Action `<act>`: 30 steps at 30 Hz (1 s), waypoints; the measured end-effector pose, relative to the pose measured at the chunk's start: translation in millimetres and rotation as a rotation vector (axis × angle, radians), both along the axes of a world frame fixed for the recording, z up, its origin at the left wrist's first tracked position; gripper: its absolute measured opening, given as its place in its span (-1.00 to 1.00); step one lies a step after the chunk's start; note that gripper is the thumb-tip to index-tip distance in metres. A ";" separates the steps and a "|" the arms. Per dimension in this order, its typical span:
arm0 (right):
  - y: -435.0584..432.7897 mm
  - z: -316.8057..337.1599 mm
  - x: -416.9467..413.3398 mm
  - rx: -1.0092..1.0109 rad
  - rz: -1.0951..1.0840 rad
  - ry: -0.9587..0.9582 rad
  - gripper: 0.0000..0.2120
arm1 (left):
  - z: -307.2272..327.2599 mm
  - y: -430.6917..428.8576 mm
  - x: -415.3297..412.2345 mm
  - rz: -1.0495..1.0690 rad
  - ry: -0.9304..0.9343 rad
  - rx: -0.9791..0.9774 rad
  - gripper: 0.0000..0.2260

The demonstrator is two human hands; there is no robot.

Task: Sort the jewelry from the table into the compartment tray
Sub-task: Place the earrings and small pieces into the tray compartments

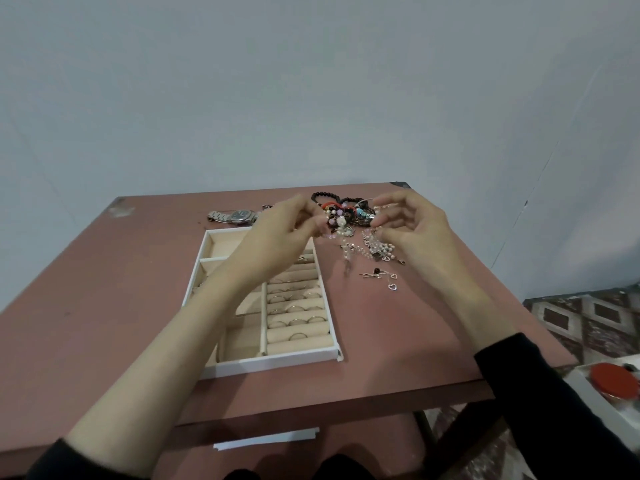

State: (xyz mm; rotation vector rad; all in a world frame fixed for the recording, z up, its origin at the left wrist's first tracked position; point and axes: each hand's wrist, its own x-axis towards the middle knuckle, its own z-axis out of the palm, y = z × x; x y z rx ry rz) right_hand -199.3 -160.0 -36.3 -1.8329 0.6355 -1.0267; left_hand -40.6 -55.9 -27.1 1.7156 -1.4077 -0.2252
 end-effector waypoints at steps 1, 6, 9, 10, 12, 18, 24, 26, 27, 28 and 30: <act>3.5 3.6 3.0 -0.002 0.015 -0.007 -0.59 | 0.5 4.7 4.6 -0.004 0.092 -0.025 -0.87; 24.6 20.2 24.1 -0.028 0.108 -0.053 -0.61 | 6.8 35.2 29.1 0.005 0.507 -0.160 -0.88; 38.0 25.4 38.3 -0.021 0.165 -0.061 -0.61 | 8.6 54.6 41.9 0.036 0.608 -0.211 -0.90; 41.9 26.5 42.9 -0.014 0.187 -0.065 -0.61 | 8.6 60.6 45.5 0.045 0.626 -0.219 -0.91; 49.8 26.1 53.0 0.010 0.230 -0.070 -0.61 | 7.0 71.5 53.7 0.072 0.624 -0.228 -0.91; 70.4 16.6 79.7 0.012 0.320 -0.020 -0.65 | -15.8 93.4 67.9 0.181 0.446 -0.183 -0.87; 83.3 18.2 96.1 -0.085 0.402 0.146 -0.65 | -44.6 99.8 78.8 0.355 0.230 -0.247 -0.83; 89.7 18.1 100.7 -0.076 0.455 0.180 -0.65 | -43.6 100.6 79.1 0.388 0.172 -0.271 -0.80; 93.7 17.5 103.0 -0.075 0.486 0.199 -0.65 | -42.9 101.0 79.4 0.397 0.156 -0.279 -0.80; 97.2 15.8 105.8 -0.080 0.514 0.215 -0.64 | -42.8 101.5 79.5 0.402 0.140 -0.277 -0.81; 103.9 11.0 111.4 -0.089 0.556 0.243 -0.63 | -44.1 102.0 80.1 0.406 0.120 -0.257 -0.86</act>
